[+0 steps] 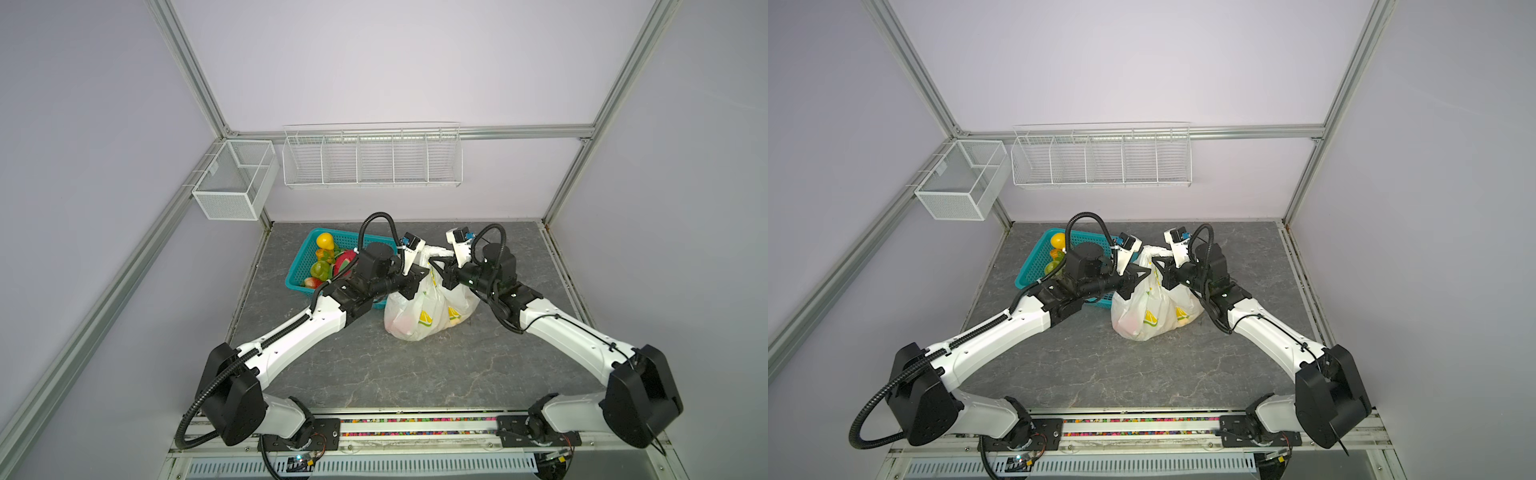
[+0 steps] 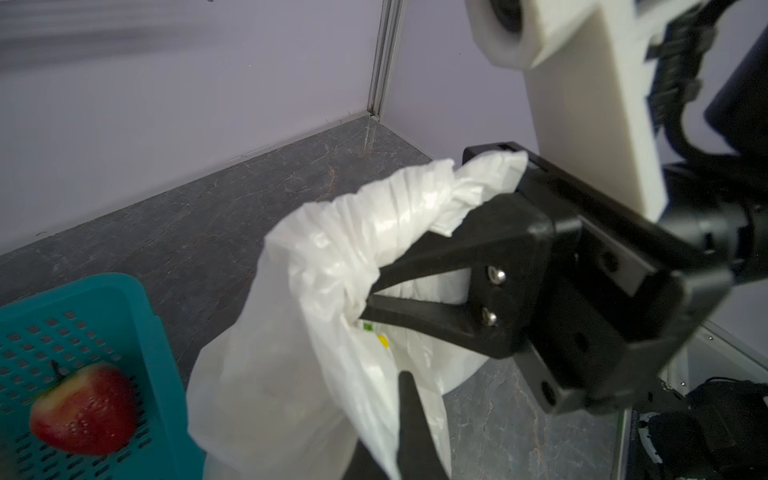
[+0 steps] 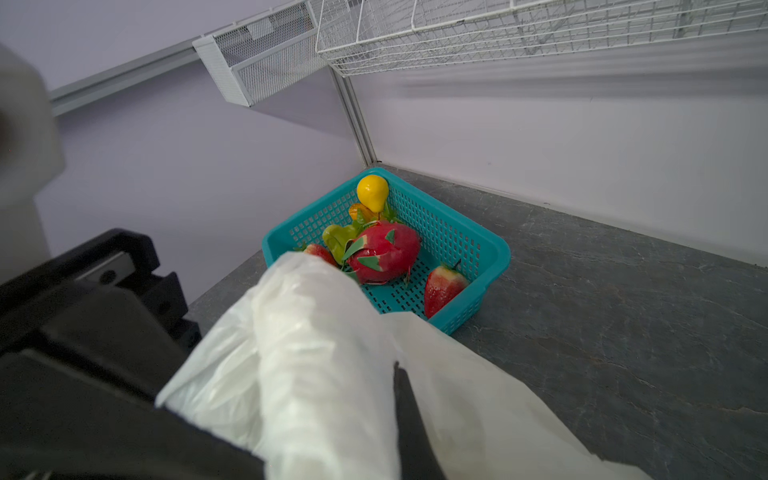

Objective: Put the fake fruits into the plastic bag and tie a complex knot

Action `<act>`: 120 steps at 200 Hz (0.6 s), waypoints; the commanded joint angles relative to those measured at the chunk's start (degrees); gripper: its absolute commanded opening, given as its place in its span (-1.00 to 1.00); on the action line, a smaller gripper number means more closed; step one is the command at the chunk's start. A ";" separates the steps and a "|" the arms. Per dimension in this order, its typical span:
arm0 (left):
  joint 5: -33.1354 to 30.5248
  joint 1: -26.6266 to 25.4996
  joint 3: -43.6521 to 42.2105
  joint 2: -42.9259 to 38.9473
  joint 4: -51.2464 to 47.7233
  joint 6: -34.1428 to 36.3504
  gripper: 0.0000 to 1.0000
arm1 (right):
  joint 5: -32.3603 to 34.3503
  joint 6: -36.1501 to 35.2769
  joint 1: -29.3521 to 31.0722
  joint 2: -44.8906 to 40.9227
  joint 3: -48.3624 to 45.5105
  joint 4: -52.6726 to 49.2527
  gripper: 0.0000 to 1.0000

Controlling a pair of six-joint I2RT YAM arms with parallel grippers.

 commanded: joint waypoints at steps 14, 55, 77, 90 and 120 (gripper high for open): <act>-0.16 -2.47 -1.37 0.01 10.40 -8.56 -0.95 | 2.95 7.08 0.35 -2.48 -2.55 11.61 -0.87; -0.72 -2.47 -4.94 0.14 12.06 -9.19 -0.44 | -0.82 9.68 -1.03 -1.24 -5.92 17.76 -0.87; -0.99 -2.47 -7.12 -1.31 11.80 -8.64 -0.27 | -2.63 11.16 -1.95 -0.55 -7.55 21.64 -0.87; -1.18 -2.38 -8.45 -2.59 11.57 -8.23 -0.20 | -3.38 11.72 -2.38 0.05 -8.32 23.96 -0.87; -3.04 -1.82 -11.92 -5.76 10.35 -7.34 -0.14 | -5.02 13.96 -3.26 1.92 -8.43 27.62 -0.87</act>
